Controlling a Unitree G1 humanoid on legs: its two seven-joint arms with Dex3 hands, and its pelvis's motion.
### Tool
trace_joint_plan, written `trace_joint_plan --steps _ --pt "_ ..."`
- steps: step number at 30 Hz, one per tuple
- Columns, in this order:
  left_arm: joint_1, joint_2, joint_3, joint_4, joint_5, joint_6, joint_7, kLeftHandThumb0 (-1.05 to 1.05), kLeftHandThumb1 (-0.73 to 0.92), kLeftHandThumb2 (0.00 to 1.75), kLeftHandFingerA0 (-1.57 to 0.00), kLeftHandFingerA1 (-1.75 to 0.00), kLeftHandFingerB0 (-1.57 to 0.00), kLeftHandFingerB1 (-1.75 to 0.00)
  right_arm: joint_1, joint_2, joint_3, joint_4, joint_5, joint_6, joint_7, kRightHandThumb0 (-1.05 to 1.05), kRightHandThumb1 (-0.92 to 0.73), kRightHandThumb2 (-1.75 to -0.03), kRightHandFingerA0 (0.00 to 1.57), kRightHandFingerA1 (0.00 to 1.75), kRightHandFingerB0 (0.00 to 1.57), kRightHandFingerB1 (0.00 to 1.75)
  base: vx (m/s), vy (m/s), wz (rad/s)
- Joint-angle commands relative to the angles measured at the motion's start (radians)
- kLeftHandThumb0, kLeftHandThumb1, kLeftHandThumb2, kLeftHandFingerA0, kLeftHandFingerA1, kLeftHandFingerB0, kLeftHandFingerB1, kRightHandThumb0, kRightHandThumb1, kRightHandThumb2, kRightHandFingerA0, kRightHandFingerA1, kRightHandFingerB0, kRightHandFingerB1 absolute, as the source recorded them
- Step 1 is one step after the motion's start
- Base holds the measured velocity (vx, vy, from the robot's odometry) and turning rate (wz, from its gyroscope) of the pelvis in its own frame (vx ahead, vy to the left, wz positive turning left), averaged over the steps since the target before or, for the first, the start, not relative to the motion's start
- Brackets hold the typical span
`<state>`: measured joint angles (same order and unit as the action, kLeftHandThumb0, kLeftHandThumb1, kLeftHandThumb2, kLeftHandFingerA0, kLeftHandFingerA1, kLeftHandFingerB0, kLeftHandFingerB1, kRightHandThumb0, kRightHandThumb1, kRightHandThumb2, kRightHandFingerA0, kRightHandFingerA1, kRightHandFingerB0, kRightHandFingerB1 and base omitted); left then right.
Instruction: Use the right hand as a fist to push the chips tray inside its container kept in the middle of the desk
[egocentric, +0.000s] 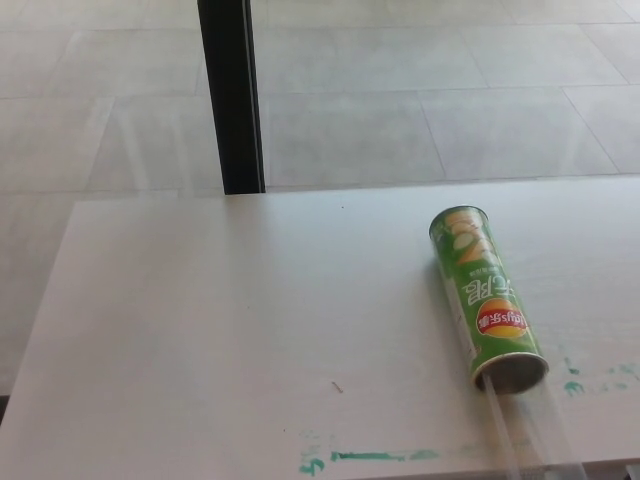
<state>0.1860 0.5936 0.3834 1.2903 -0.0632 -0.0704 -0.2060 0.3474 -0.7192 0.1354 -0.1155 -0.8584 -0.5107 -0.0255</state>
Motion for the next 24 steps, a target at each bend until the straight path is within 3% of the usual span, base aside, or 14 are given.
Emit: trace_joint_plan --steps 1,9,10,12,13,14,16,17,19,20,21,22,23,24 --pt "0.003 0.037 0.016 -0.008 -0.025 -0.006 0.001 -0.98 0.72 1.31 -0.70 -1.17 -0.58 -1.00 -0.027 -0.035 0.070 0.041 -0.301 0.073 -0.177 -0.79 -0.92 -0.71 0.96 1.31 0.89 0.66 0.00 0.000 0.00" --pt "0.008 0.026 0.023 0.000 -0.023 -0.026 0.029 -1.01 0.73 1.28 -0.78 -1.23 -0.58 -1.04 -0.036 -0.008 0.055 0.032 -0.274 0.026 -0.358 -0.73 -0.87 -0.72 0.95 1.52 0.77 0.60 0.00 0.000 0.00" --pt "0.006 0.025 0.023 0.004 -0.020 -0.027 0.035 -0.99 0.81 1.10 -0.78 -1.34 -0.56 -1.10 -0.037 -0.008 0.051 0.017 -0.279 0.024 -0.373 -0.73 -0.86 -0.72 0.97 1.53 0.79 0.60 0.00 0.000 0.00" --pt "-0.001 0.014 0.037 0.011 -0.032 -0.032 0.041 -0.97 0.80 1.11 -0.79 -1.36 -0.59 -1.13 -0.053 -0.013 0.049 0.011 -0.303 0.013 -0.444 -0.74 -0.87 -0.71 1.00 1.54 0.82 0.61 0.00 0.000 0.00" --pt "0.000 0.014 0.040 0.007 -0.035 -0.033 0.041 -0.82 0.69 1.46 -1.35 -1.48 -0.50 -0.97 -0.054 -0.011 0.048 0.017 -0.298 0.003 -0.462 -0.72 -0.87 -0.70 1.00 1.54 0.81 0.61 0.00 0.000 0.00" --pt "0.001 0.015 0.039 0.006 -0.033 -0.033 0.035 -1.02 0.81 1.10 -0.75 -1.36 -0.54 -1.13 -0.055 -0.009 0.047 0.017 -0.296 0.002 -0.469 -0.73 -0.87 -0.71 0.98 1.57 0.81 0.62 0.00 0.000 0.00" --pt "0.003 0.015 0.041 0.005 -0.032 -0.033 0.029 -1.03 0.74 1.26 -0.73 -1.25 -0.53 -1.05 -0.051 -0.016 0.044 0.008 -0.301 0.006 -0.466 -0.76 -0.87 -0.72 1.02 1.52 0.81 0.61 0.00 0.000 0.00" --pt "0.005 0.014 0.042 0.005 -0.032 -0.036 0.027 -1.03 0.74 1.27 -0.73 -1.24 -0.53 -1.05 -0.044 -0.023 0.036 -0.009 -0.302 0.013 -0.447 -0.68 -0.69 -1.13 1.20 1.35 0.82 0.75 0.00 0.000 0.00" --pt "0.006 0.014 0.041 0.004 -0.028 -0.038 0.028 -1.03 0.74 1.27 -0.73 -1.24 -0.53 -1.05 -0.038 -0.024 0.033 -0.016 -0.299 0.019 -0.439 -0.68 -0.69 -1.13 1.20 1.35 0.82 0.75 0.00 0.000 0.00" --pt "0.000 0.013 0.046 0.005 -0.032 -0.028 0.041 -0.99 0.81 1.10 -0.69 -1.35 -0.52 -1.12 -0.040 -0.026 0.030 -0.007 -0.296 0.001 -0.479 -0.74 -0.84 -0.69 1.05 1.51 0.82 0.61 0.00 0.000 0.00" --pt "0.001 0.014 0.042 0.003 -0.027 -0.030 0.042 -1.00 0.72 1.28 -0.81 -1.25 -0.61 -1.06 -0.038 -0.029 0.029 -0.005 -0.301 0.001 -0.489 -0.73 -0.88 -0.66 1.05 1.47 0.81 0.60 0.00 0.000 0.00" --pt "0.008 0.012 0.041 0.005 -0.025 -0.035 0.037 -1.01 0.82 1.10 -0.72 -1.35 -0.52 -1.11 -0.029 -0.025 0.025 -0.011 -0.295 0.008 -0.481 -0.66 -0.69 -1.14 1.22 1.34 0.81 0.75 0.00 0.000 0.00" --pt "0.008 0.011 0.045 0.005 -0.029 -0.035 0.035 -0.99 0.81 1.10 -0.71 -1.36 -0.52 -1.13 -0.024 -0.023 0.022 -0.015 -0.303 0.015 -0.495 -0.65 -0.68 -1.14 1.24 1.35 0.80 0.75 0.00 0.000 0.00" --pt "0.007 0.009 0.048 0.008 -0.031 -0.036 0.034 -1.01 0.82 1.08 -0.70 -1.35 -0.50 -1.11 -0.024 -0.025 0.019 -0.015 -0.300 0.010 -0.500 -0.75 -0.85 -0.70 1.05 1.52 0.80 0.61 0.00 0.000 0.00"
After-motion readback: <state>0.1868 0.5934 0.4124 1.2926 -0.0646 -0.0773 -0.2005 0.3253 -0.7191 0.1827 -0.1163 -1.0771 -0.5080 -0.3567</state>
